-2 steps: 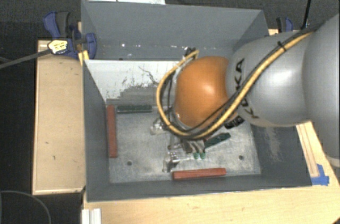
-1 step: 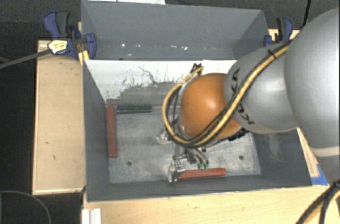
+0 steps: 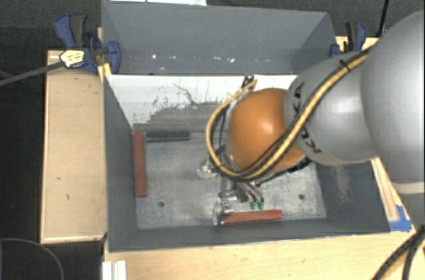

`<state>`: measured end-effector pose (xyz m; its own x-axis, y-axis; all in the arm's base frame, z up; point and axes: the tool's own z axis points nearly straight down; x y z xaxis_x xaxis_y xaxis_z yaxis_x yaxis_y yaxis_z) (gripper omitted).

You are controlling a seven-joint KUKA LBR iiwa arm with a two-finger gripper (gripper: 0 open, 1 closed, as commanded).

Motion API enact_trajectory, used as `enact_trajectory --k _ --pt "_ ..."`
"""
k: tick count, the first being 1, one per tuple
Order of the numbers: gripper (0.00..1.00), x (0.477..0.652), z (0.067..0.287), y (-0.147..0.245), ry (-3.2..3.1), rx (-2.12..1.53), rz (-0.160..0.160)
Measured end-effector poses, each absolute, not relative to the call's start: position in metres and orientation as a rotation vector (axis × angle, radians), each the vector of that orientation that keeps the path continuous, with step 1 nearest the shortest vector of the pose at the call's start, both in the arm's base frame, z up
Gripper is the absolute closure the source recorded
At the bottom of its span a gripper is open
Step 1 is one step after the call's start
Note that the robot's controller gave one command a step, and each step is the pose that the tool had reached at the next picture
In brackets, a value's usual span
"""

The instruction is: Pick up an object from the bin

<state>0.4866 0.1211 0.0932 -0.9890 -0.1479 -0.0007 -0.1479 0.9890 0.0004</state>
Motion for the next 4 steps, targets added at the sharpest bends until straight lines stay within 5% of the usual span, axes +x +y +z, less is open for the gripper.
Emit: enact_trajectory --k 1,2,3,4 --pt "0.0 0.485 0.084 0.089 3.093 -0.479 0.014" --pt "1.0 0.476 0.081 0.034 3.143 -0.23 0.003" --pt "1.0 0.477 0.081 0.034 3.142 -0.225 0.003" --pt "0.0 0.48 0.177 0.032 3.129 -0.21 0.001"
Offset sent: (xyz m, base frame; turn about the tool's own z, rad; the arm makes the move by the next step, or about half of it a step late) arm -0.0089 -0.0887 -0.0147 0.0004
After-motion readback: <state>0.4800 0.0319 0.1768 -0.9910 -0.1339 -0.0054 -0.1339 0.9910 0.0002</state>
